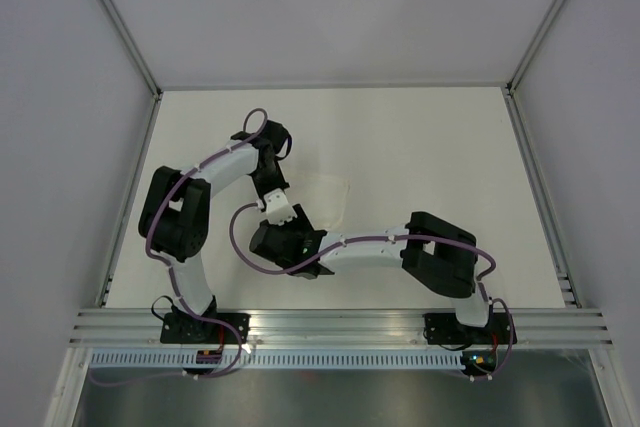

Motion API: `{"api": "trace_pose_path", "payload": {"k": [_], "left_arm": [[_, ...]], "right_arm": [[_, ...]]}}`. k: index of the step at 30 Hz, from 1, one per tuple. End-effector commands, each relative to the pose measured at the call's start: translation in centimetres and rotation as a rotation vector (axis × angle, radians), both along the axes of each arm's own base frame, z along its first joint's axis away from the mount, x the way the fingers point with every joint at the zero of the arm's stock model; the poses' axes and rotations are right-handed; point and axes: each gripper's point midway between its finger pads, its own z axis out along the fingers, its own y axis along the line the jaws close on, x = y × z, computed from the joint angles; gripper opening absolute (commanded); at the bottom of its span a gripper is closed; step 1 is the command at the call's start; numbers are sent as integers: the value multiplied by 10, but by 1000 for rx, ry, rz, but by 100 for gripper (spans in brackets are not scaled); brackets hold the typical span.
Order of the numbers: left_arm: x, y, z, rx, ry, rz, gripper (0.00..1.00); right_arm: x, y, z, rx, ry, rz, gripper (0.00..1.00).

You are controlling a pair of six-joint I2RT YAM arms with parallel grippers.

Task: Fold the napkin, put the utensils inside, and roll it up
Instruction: Roll the napkin at the center of the board.

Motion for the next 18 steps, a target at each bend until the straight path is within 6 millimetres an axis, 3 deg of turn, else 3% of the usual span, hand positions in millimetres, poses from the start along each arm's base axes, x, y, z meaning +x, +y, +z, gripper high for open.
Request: {"api": "trace_pose_path", "payload": {"k": [1,8,11,18], "left_arm": [[1,1,3,28,5,-16,2],[1,0,3,27,9,-18,2],[1,0,4,30,9,-21,2],[-1,0,1,34,19,-24,2]], "right_arm": [[10,2,2,-52,-45,-19,63],[13,8,-15,-100,-44,-18,62],[13,10,-17,-104,-48,-18,52],[12,15,-14,-143,-83,-12,54]]}}
